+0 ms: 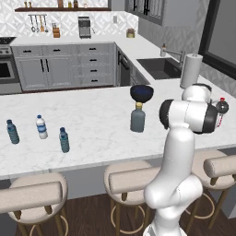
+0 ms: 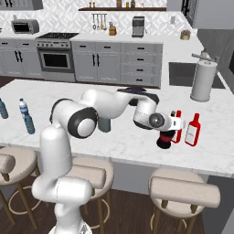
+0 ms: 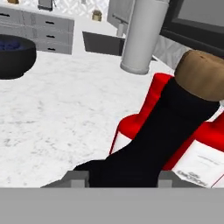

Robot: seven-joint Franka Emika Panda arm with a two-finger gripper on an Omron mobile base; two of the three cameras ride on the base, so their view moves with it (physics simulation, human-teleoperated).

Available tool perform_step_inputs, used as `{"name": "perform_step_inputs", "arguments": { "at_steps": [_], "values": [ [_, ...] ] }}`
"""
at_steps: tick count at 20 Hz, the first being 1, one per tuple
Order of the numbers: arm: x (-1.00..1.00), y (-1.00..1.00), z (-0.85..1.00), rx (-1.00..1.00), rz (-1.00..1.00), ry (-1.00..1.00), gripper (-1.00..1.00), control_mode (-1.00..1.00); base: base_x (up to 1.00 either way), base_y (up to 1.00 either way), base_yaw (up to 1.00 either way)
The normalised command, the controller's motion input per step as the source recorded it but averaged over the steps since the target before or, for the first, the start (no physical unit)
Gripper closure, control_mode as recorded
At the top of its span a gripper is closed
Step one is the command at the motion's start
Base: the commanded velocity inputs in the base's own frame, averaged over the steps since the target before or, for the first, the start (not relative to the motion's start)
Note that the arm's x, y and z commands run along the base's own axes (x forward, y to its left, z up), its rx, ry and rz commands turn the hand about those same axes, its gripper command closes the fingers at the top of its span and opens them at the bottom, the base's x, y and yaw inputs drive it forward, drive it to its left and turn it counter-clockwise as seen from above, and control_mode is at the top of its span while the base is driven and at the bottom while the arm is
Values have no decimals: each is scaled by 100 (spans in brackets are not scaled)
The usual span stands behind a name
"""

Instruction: Move the plastic bottles in the middle to the plastics group, and the glass bottles in the middle to the glass group.

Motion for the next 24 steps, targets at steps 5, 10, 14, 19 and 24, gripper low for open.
{"name": "perform_step_inputs", "arguments": {
  "at_steps": [5,10,14,19,24],
  "values": [
    [1,0,-29,0,0,14,-100,-100,0,0,0],
    [4,0,-8,0,0,5,-100,-100,0,0,0],
    [-1,0,4,0,0,2,-100,-100,0,0,0],
    [-1,1,20,0,0,1,-100,-100,0,0,0],
    [-11,2,35,0,-3,0,-100,-100,0,0,0]
  ]
}}
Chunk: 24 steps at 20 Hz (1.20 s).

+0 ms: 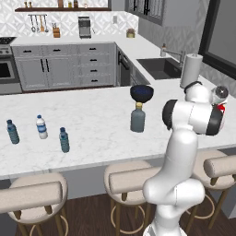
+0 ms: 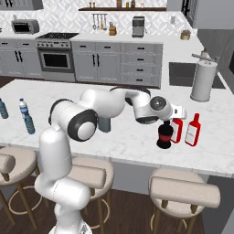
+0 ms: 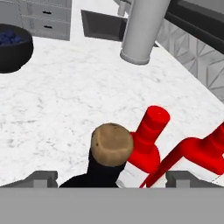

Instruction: Move the plastic bottles in the middle to the plastics group, and the glass bottles in the middle to the glass group.

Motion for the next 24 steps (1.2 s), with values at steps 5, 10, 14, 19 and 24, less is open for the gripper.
{"name": "perform_step_inputs", "arguments": {
  "at_steps": [5,10,14,19,24],
  "values": [
    [-25,0,43,-6,-3,0,-100,-100,0,0,0],
    [-20,15,51,-23,-3,2,-100,-100,0,0,0],
    [-9,24,57,-28,0,8,-100,-100,0,0,0],
    [-1,37,72,-15,-1,12,-100,-100,0,0,0],
    [2,47,79,-8,-4,15,-100,-100,0,0,0]
  ]
}}
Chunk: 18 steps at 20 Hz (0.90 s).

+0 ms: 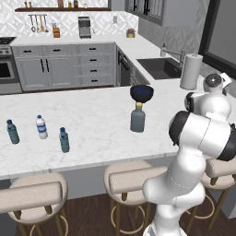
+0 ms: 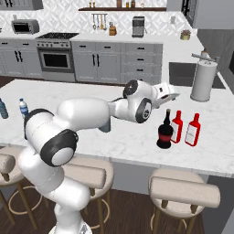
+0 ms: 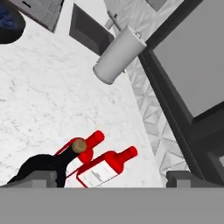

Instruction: Move the plastic bottles in the middle to the plastics group, and the glass bottles in the middle to the glass group.

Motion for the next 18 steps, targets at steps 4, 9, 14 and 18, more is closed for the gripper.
{"name": "perform_step_inputs", "arguments": {
  "at_steps": [4,9,14,18],
  "values": [
    [2,68,60,0,-6,9,-100,-100,0,0,0],
    [2,92,33,-1,-9,0,-100,-100,0,0,0],
    [8,78,26,6,-7,3,-100,-100,0,0,0],
    [8,60,2,35,-13,21,-100,-100,0,0,0]
  ]
}}
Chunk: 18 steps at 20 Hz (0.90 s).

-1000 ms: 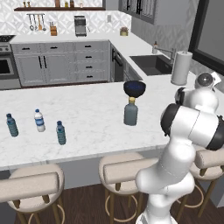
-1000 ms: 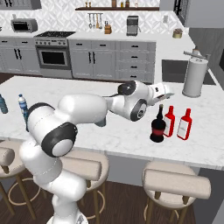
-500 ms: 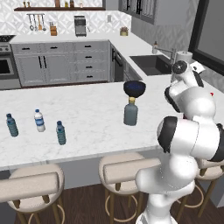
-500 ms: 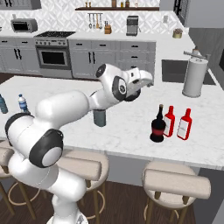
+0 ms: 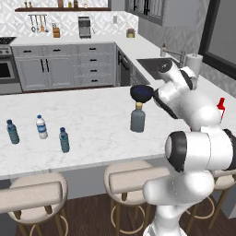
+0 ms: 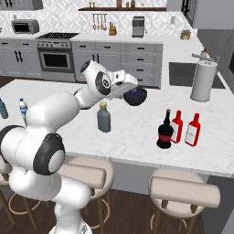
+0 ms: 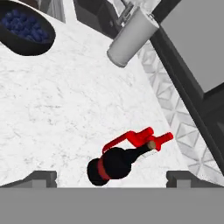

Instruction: Move the plastic bottles in the middle to the plastics group, and the glass bottles in the middle to the glass group.

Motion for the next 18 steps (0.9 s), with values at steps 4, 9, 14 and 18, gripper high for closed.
{"name": "perform_step_inputs", "arguments": {
  "at_steps": [4,9,14,18],
  "values": [
    [21,46,-5,49,-6,16,-100,-100,0,0,0],
    [52,44,-17,44,-1,20,-100,-100,0,0,0],
    [43,53,-59,24,0,20,-100,-100,0,0,0],
    [54,64,-49,1,0,33,-100,-100,0,0,0]
  ]
}}
